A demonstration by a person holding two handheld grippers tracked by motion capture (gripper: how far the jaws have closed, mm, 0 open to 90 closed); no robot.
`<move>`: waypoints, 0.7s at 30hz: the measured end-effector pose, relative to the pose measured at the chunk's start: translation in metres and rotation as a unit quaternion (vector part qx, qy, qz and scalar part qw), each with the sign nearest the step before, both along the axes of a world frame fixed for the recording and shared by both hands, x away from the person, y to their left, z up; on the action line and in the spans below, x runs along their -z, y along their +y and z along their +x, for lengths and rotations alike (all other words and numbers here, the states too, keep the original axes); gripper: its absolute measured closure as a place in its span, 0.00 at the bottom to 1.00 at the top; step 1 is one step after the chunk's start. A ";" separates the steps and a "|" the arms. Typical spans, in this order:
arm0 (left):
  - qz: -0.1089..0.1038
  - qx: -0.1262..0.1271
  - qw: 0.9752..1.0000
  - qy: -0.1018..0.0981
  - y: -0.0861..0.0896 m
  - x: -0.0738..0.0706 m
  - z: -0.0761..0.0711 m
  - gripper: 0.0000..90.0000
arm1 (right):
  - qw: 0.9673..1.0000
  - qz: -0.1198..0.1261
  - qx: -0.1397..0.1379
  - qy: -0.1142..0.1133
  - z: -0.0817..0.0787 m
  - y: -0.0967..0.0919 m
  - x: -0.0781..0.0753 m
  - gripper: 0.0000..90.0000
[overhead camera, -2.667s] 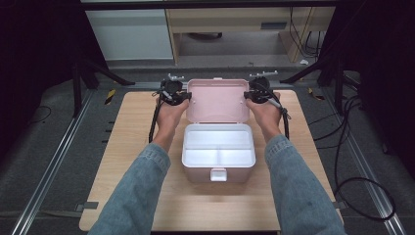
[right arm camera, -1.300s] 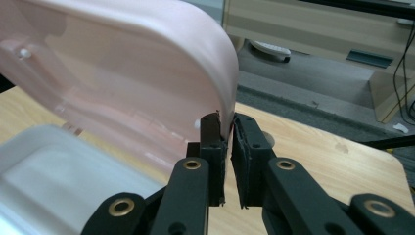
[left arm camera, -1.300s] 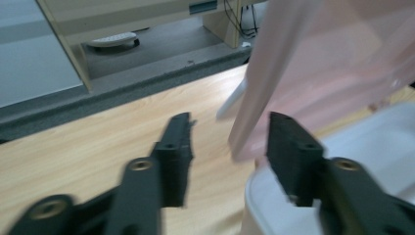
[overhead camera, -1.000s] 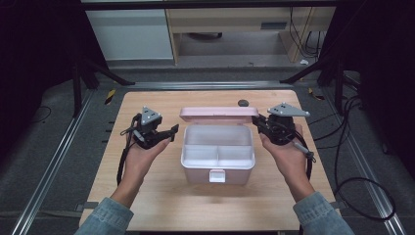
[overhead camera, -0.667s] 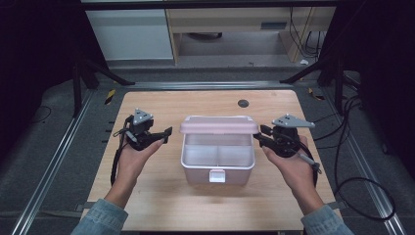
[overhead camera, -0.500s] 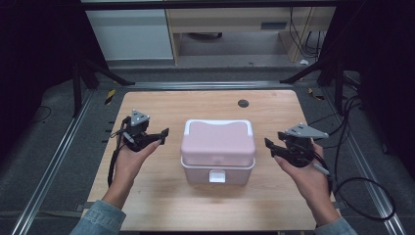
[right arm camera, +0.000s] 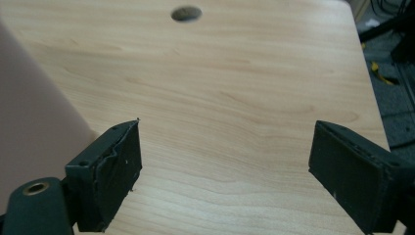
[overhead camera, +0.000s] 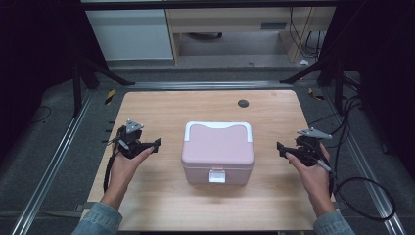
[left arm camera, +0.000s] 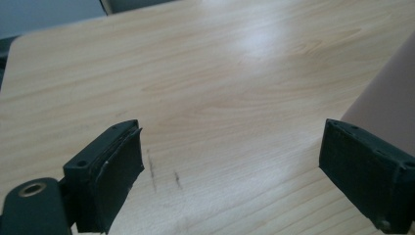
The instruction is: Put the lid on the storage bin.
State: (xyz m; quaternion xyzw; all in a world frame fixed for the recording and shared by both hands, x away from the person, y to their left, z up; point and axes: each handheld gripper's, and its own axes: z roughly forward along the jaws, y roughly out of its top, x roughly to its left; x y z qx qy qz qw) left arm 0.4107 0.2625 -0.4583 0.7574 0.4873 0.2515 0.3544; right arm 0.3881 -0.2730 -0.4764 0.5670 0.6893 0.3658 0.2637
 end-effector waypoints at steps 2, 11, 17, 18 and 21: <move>0.004 -0.002 1.000 0.006 0.005 0.010 0.000 0.09 | 1.000 -0.013 0.010 0.010 0.007 0.000 0.008 0.13; -0.008 -0.020 0.999 0.041 0.026 0.048 -0.001 0.09 | 0.998 -0.013 0.030 0.050 0.025 0.004 0.039 0.13; -0.011 -0.030 0.998 0.054 0.034 0.066 -0.005 0.09 | 0.997 -0.025 0.032 0.069 0.032 0.009 0.053 0.13; -0.012 -0.030 0.998 0.055 0.035 0.068 -0.006 0.09 | 0.997 -0.024 0.033 0.070 0.033 0.009 0.055 0.13; -0.011 -0.032 0.998 0.057 0.036 0.072 -0.007 0.09 | 0.996 -0.026 0.036 0.074 0.036 0.011 0.060 0.13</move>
